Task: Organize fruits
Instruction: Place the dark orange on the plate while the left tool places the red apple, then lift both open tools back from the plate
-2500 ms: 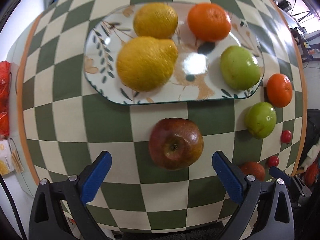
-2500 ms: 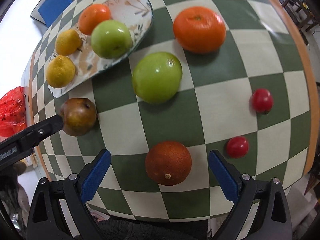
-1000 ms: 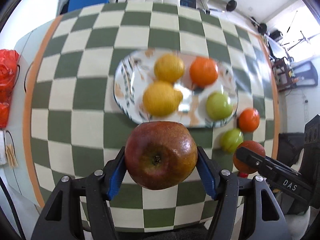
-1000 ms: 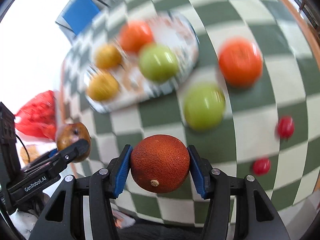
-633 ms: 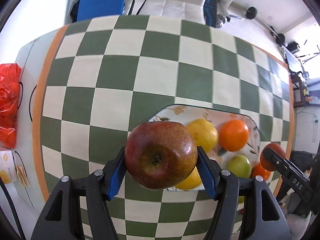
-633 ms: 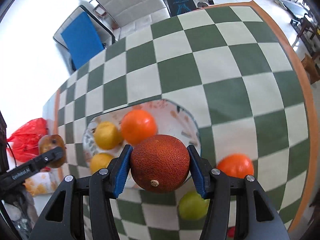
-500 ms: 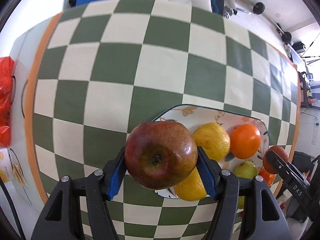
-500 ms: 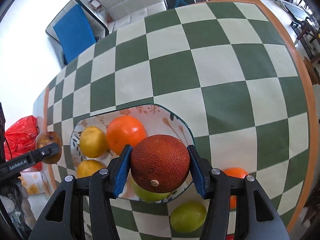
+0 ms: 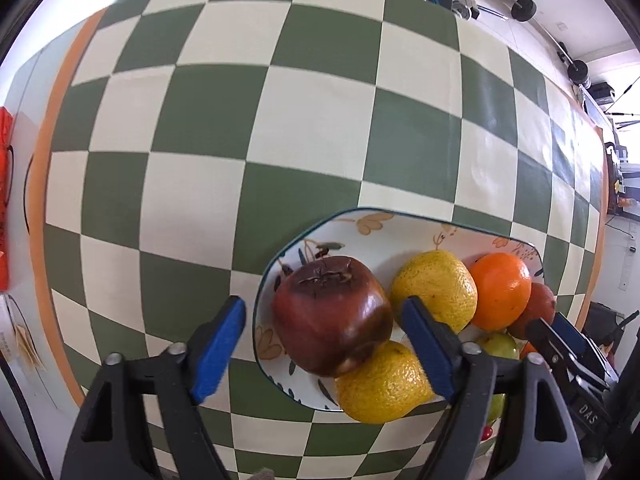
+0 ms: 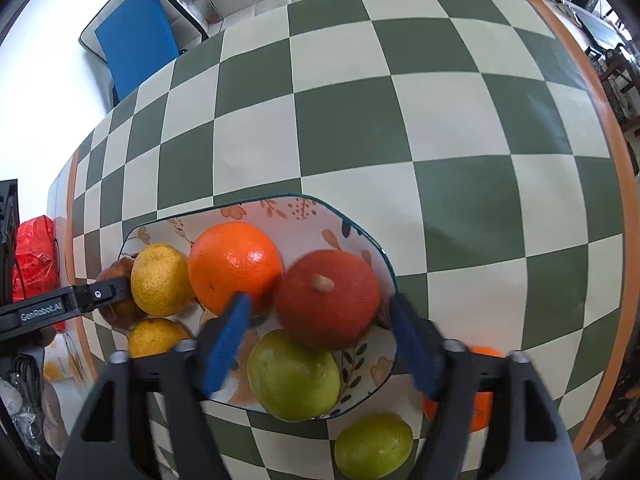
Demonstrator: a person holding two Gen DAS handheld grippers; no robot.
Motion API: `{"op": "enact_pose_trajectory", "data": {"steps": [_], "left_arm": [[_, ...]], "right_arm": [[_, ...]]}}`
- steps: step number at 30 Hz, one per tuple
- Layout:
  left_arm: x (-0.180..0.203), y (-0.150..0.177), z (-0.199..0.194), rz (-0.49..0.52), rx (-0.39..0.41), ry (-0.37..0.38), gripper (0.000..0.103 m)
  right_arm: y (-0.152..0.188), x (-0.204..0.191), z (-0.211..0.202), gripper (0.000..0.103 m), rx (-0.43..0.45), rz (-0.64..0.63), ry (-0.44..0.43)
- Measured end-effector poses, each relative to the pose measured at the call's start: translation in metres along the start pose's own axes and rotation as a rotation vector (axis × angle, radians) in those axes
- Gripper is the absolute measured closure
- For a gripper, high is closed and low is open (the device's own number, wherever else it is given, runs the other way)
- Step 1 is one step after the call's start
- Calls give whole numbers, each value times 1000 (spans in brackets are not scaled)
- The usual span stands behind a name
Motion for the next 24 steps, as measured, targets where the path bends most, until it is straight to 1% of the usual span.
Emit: {"op": "enact_pose_trajectory", "data": {"steps": [1,3,6,9,11,15,24], "left_arm": [[-1,-1,-3,1,11,-12,8],[-2,0,-8,11,31,-32,8],[-1,6,-16,36,62,-64,7],[0,19,-21,59,98,-87,7],[1,29,-28,79,140,-116,7],[4,50,-41,104,205,-139,7],[1,90,-91,128,377,-134,7]], "right_arm": [[-1,-1,-2,11,3,-5,7],[0,-1,-5,8,2,-21,39],[3,-2,-10,8,6,-48,87],[9,-2,-19,8,29,-77,155],[15,-5,-25,8,45,-96,183],[31,-12,-34,8,55,-99,165],[69,-21,-80,8,157,-107,166]]}}
Point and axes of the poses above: each gripper's, at about its wrist camera, not at the fingertips, and z roughly the way its jaws point, x to its right, y to its underside, the point moved 9 cm from there along z, roughly the way its jaws point, and after that the axes turned 4 degrees about -z, right-handed, at the moved point
